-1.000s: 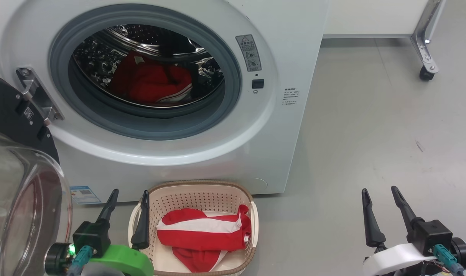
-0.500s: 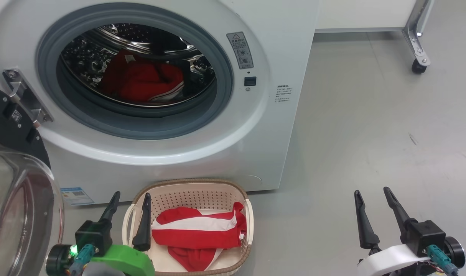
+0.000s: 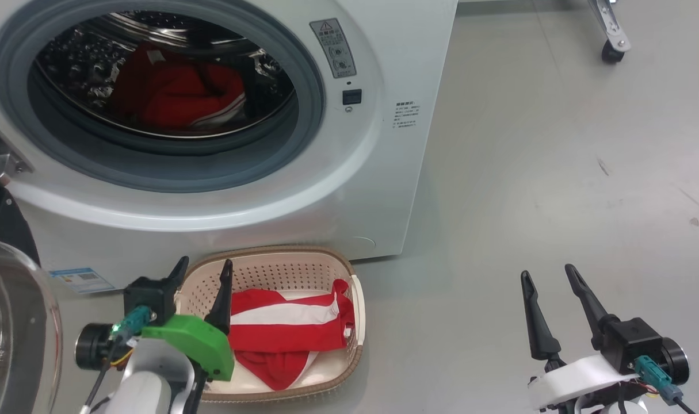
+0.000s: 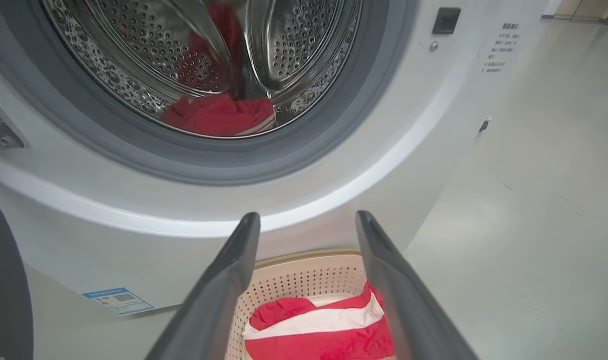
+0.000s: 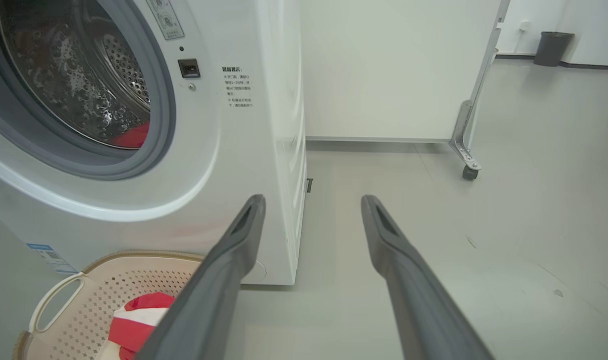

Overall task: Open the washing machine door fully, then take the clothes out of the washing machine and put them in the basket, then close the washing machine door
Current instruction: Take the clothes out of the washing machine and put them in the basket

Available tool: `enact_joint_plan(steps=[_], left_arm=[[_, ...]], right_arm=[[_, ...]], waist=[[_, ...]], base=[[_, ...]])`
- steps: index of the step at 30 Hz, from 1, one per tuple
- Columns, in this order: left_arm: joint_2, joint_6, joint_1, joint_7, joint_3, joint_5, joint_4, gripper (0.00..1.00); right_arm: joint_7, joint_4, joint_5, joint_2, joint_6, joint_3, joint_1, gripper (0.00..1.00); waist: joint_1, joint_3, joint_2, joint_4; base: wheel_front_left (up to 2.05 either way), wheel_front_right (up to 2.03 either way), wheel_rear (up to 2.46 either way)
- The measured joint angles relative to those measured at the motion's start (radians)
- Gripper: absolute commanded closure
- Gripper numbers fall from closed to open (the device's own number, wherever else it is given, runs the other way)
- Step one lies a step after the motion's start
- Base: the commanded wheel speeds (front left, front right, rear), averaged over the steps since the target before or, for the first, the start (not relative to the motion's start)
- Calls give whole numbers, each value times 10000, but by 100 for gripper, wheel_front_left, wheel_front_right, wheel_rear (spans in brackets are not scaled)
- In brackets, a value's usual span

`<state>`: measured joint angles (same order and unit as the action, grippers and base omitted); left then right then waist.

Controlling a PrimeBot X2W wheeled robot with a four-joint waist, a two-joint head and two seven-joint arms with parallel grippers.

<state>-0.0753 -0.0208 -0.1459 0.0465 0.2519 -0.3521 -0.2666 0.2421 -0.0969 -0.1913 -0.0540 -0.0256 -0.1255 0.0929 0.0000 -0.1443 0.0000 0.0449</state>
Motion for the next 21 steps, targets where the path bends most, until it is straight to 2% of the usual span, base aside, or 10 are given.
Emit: enact_joint_plan(steps=[8, 21], left_arm=[[-117, 186, -1650, -1158, -2, -4, -874, 0], [-1239, 278, -4965, -3032, -640, -46, -1845, 0]], right_arm=[[-2, 219, -23, 13, -44, -136, -390, 0], [2, 368, -324, 63, -90, -351, -1297, 0]], waist=[[0, -771, 0, 374], [0, -2562, 0, 1130]], base=[[0, 0, 0], [0, 0, 0]])
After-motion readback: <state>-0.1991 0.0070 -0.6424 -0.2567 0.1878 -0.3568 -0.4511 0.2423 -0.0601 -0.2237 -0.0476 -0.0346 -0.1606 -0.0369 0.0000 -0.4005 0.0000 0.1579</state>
